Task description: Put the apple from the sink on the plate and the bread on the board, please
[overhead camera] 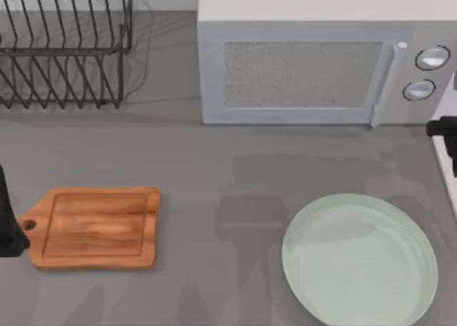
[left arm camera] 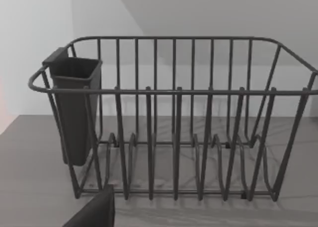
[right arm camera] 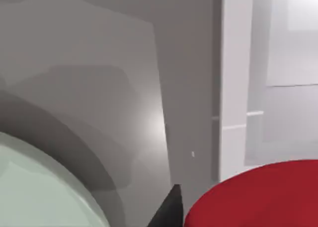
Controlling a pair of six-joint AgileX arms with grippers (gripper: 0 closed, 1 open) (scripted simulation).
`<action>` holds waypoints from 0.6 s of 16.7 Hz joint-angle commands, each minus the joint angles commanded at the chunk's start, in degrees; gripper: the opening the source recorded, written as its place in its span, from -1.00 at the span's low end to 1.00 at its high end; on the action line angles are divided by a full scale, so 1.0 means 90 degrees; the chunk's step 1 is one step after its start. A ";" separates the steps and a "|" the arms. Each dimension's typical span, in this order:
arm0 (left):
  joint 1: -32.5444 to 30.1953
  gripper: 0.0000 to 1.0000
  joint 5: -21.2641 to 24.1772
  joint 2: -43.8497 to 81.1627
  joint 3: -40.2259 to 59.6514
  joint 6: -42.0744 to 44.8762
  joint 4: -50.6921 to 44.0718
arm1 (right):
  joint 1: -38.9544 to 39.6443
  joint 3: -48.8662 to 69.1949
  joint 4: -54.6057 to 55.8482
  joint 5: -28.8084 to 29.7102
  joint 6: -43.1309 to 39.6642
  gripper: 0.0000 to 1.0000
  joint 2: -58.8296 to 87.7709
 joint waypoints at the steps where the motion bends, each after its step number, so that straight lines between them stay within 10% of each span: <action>1: 0.0000 1.00 0.0000 0.0000 0.0000 0.0000 0.0000 | 0.0323 -0.0071 -0.0106 0.0004 0.0317 -1.00 -0.0122; 10: 0.0000 1.00 0.0000 0.0000 0.0000 0.0000 0.0000 | 0.2914 -0.0261 -0.0620 -0.0020 0.2682 -1.00 -0.0877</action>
